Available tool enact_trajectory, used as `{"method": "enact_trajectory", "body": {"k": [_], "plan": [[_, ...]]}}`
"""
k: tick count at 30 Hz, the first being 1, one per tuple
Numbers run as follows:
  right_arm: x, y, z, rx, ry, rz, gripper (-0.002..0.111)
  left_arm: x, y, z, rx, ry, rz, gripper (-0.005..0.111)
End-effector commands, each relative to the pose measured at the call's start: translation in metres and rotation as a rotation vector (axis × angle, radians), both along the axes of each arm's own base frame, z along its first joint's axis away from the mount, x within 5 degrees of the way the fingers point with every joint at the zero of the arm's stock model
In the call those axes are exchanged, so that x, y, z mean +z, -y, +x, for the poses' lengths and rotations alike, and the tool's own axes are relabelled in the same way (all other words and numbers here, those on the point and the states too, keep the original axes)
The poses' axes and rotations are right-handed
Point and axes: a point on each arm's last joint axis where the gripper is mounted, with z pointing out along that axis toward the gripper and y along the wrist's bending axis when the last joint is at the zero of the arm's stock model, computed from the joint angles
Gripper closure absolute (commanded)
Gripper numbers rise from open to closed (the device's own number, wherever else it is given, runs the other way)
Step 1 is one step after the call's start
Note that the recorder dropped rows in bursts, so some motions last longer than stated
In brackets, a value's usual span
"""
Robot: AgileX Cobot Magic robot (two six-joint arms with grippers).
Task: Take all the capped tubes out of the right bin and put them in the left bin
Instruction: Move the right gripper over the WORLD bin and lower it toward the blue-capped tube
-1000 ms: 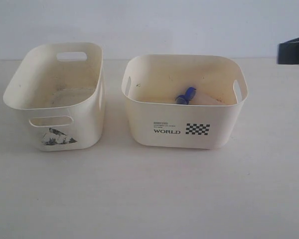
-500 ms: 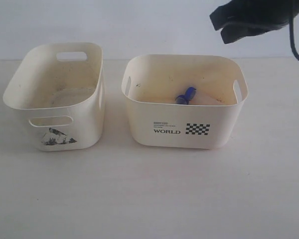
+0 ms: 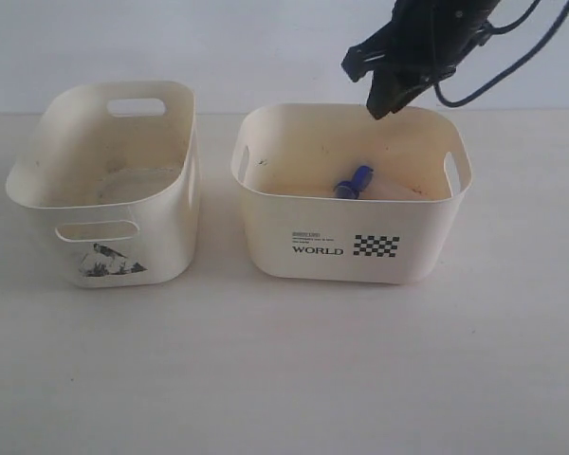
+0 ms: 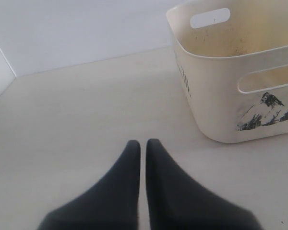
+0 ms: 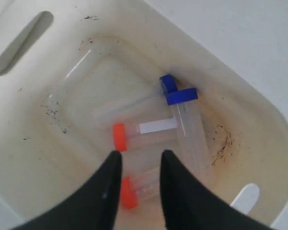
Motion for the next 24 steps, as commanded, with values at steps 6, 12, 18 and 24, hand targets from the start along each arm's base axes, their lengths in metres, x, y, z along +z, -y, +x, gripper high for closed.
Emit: {"method": "enact_trajectory", "body": {"k": [6, 12, 18, 24], "plan": [[-0.024, -0.037, 0.034, 0.099, -0.003, -0.197, 0.044, 0.001, 0.0, 0.0, 0.002, 0.007, -0.008, 0.102], [-0.041, -0.046, 0.043, 0.044, 0.021, -0.357, 0.044, 0.001, 0.0, 0.0, 0.002, 0.007, -0.008, 0.102], [-0.042, -0.05, 0.042, 0.051, 0.019, -0.352, 0.044, 0.001, 0.0, 0.0, 0.002, 0.007, -0.008, 0.102], [-0.044, -0.05, 0.032, 0.03, -0.027, -0.314, 0.045, 0.001, 0.0, 0.0, 0.002, 0.007, -0.008, 0.102]]}}
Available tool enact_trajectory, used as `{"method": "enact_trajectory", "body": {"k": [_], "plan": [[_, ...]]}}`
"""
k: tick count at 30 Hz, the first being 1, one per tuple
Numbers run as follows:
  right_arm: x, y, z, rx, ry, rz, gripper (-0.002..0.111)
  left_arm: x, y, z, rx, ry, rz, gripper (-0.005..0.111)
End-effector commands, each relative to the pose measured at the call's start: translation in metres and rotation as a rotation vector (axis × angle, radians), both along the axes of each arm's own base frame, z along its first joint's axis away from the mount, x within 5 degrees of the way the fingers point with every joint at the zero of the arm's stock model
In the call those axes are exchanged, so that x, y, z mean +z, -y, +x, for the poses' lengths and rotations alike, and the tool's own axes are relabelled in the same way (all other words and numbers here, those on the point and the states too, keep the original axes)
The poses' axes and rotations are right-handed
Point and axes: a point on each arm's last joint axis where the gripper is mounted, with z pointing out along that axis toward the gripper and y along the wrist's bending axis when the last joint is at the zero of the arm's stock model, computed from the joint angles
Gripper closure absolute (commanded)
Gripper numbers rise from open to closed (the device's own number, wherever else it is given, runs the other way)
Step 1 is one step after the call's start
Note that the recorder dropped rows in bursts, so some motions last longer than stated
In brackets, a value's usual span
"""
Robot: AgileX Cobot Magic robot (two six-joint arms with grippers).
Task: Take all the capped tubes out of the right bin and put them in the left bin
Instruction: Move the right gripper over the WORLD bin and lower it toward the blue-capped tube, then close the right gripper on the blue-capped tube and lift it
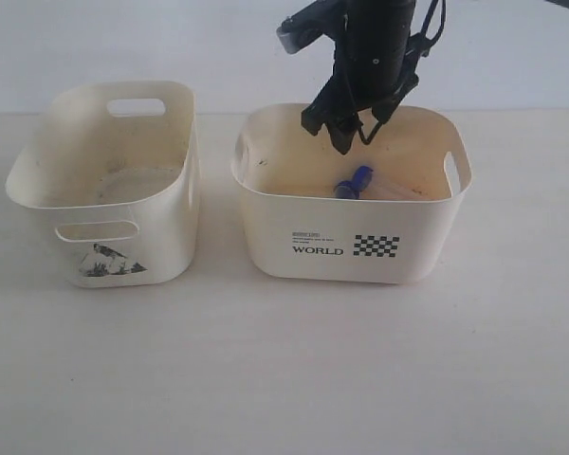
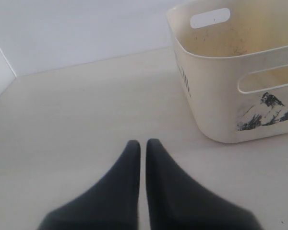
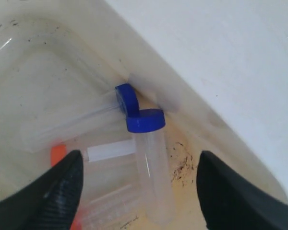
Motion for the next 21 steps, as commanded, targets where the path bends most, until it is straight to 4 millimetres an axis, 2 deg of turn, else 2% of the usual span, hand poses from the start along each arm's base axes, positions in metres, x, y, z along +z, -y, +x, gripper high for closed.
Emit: {"method": "enact_trajectory", "body": {"k": [1, 6, 13, 21], "plan": [[0.008, 0.0, -0.012, -0.012, -0.022, 0.038, 0.045, 0.001, 0.0, 0.0, 0.002, 0.007, -0.008, 0.102], [0.006, 0.006, -0.027, -0.013, -0.061, 0.02, 0.045, 0.001, 0.0, 0.0, 0.002, 0.007, -0.008, 0.102], [-0.022, 0.015, -0.038, 0.058, -0.143, -0.083, 0.045, 0.001, 0.0, 0.0, 0.002, 0.007, -0.008, 0.102], [-0.034, 0.017, -0.03, 0.128, -0.069, -0.125, 0.045, 0.001, 0.0, 0.0, 0.002, 0.007, -0.008, 0.102]]}}
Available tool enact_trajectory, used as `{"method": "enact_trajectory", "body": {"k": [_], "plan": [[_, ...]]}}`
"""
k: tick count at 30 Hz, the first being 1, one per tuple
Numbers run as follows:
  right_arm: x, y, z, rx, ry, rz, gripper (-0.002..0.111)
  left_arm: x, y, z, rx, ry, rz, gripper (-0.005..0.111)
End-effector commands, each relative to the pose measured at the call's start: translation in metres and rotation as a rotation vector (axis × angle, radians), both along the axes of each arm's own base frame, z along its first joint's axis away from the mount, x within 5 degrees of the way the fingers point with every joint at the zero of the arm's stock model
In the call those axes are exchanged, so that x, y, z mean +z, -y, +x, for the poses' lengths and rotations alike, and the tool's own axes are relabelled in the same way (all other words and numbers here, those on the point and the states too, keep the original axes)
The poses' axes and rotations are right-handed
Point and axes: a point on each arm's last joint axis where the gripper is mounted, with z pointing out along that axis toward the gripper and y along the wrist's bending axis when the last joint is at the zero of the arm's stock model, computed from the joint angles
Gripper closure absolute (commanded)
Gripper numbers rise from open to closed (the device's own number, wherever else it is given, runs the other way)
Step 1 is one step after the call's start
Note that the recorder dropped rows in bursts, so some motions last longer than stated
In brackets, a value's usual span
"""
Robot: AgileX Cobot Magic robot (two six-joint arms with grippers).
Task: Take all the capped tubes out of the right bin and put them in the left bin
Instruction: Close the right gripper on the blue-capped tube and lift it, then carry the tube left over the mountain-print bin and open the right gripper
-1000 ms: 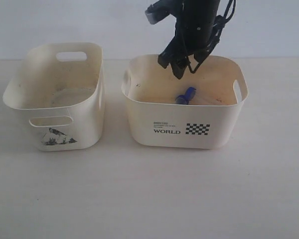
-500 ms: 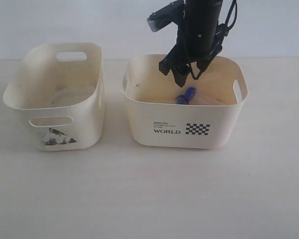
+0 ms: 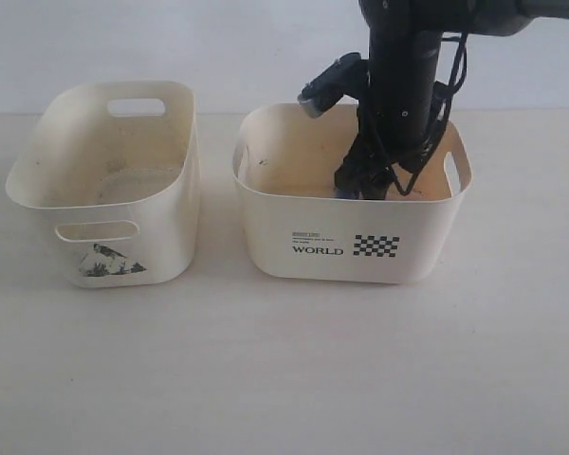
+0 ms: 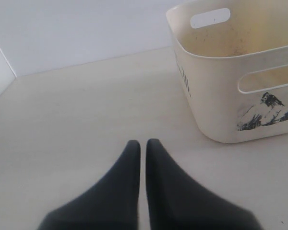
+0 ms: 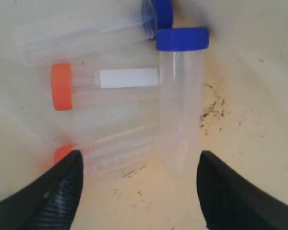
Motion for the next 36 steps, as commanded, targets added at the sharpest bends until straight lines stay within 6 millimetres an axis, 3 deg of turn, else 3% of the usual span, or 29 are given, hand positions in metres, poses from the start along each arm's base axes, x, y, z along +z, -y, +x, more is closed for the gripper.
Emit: {"method": "enact_trajectory", "body": {"k": [1, 11, 16, 18, 21, 22, 25, 31, 36], "plan": [[-0.006, 0.001, 0.005, 0.043, 0.033, -0.027, 0.045, 0.001, 0.0, 0.0, 0.002, 0.007, -0.008, 0.102], [-0.038, -0.001, 0.016, 0.062, 0.024, -0.055, 0.045, 0.001, 0.0, 0.0, 0.002, 0.007, -0.008, 0.102], [-0.055, 0.014, 0.024, 0.022, 0.001, -0.064, 0.045, 0.001, 0.0, 0.0, 0.002, 0.007, -0.008, 0.102], [-0.055, 0.015, 0.025, 0.016, 0.0, -0.06, 0.058, 0.001, 0.0, 0.0, 0.002, 0.007, -0.008, 0.102], [-0.055, 0.013, 0.025, 0.011, 0.005, -0.038, 0.1, 0.001, 0.0, 0.0, 0.002, 0.007, -0.008, 0.102], [-0.054, 0.014, 0.024, 0.002, -0.001, -0.04, 0.108, 0.001, 0.0, 0.0, 0.002, 0.007, -0.008, 0.102], [-0.036, 0.014, 0.02, -0.037, 0.022, -0.028, 0.108, 0.001, 0.0, 0.0, 0.002, 0.007, -0.008, 0.102], [0.028, 0.011, 0.005, -0.037, 0.154, 0.021, 0.108, 0.001, 0.0, 0.0, 0.002, 0.007, -0.008, 0.102], [0.08, -0.022, -0.022, 0.094, 0.264, 0.192, 0.108, 0.001, 0.0, 0.0, 0.002, 0.007, -0.008, 0.102]]}}
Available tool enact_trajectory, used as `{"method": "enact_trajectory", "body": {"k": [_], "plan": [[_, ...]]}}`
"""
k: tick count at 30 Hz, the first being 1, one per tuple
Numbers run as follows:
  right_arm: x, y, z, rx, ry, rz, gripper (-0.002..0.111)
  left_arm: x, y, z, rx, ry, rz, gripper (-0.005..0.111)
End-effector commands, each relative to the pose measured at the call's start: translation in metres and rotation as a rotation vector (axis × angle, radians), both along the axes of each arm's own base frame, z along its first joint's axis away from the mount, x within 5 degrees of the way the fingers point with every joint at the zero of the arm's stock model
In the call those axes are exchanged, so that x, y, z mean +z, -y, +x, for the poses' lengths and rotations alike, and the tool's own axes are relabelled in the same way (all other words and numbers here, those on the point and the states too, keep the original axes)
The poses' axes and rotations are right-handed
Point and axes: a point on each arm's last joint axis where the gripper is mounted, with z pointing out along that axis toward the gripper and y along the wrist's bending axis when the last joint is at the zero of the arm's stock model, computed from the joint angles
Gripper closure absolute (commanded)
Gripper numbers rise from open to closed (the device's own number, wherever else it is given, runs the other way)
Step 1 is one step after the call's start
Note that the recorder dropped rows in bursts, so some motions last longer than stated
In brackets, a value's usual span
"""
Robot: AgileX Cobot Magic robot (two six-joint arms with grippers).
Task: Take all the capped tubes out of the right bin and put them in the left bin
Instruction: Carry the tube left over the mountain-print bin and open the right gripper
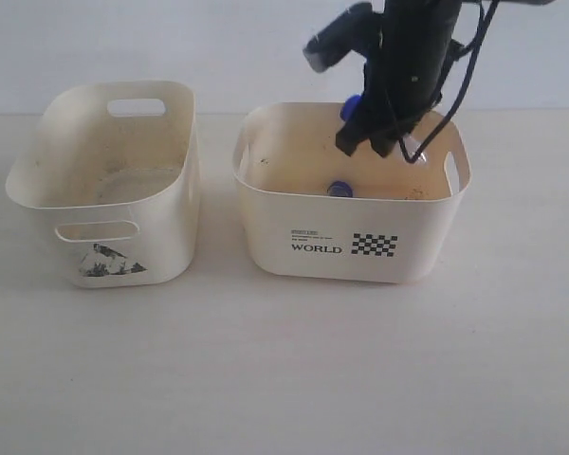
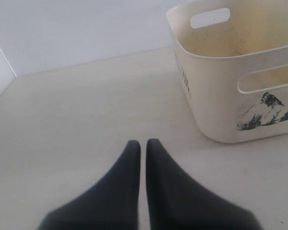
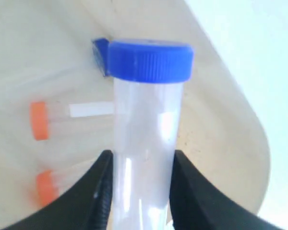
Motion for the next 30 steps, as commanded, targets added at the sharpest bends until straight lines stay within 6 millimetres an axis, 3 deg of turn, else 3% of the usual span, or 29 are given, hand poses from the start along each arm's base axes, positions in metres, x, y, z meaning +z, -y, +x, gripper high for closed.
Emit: {"method": "enact_trajectory", "body": {"k": [1, 4, 7, 10, 15, 18, 22, 23, 25, 27, 30], "plan": [[0.052, -0.037, -0.029, 0.178, 0.116, 0.174, 0.108, 0.001, 0.0, 0.0, 0.002, 0.007, -0.008, 0.102], [0.076, -0.073, -0.052, 0.32, 0.18, 0.331, 0.108, 0.001, 0.0, 0.0, 0.002, 0.007, -0.008, 0.102], [0.085, -0.113, -0.069, 0.451, 0.246, 0.477, 0.108, 0.001, 0.0, 0.0, 0.002, 0.007, -0.008, 0.102], [0.079, -0.155, -0.075, 0.532, 0.374, 0.55, 0.108, 0.001, 0.0, 0.0, 0.002, 0.007, -0.008, 0.102], [0.048, -0.202, -0.053, 0.467, 0.529, 0.664, 0.107, 0.001, 0.0, 0.0, 0.002, 0.007, -0.008, 0.102], [0.029, -0.216, -0.04, 0.463, 0.486, 0.658, 0.085, 0.001, 0.0, 0.0, 0.002, 0.007, -0.008, 0.102], [0.016, -0.226, -0.03, 0.423, 0.432, 0.68, 0.021, 0.001, 0.0, 0.0, 0.002, 0.007, -0.008, 0.102], [0.016, -0.227, -0.03, 0.402, 0.417, 0.692, 0.013, 0.001, 0.0, 0.0, 0.002, 0.007, -0.008, 0.102], [0.018, -0.225, -0.031, 0.371, 0.386, 0.695, 0.016, 0.001, 0.0, 0.0, 0.002, 0.007, -0.008, 0.102], [0.024, -0.221, -0.033, 0.348, 0.357, 0.65, 0.032, 0.001, 0.0, 0.0, 0.002, 0.007, -0.008, 0.102], [0.039, -0.206, -0.039, 0.347, 0.314, 0.508, 0.08, 0.001, 0.0, 0.0, 0.002, 0.007, -0.008, 0.102]]}}
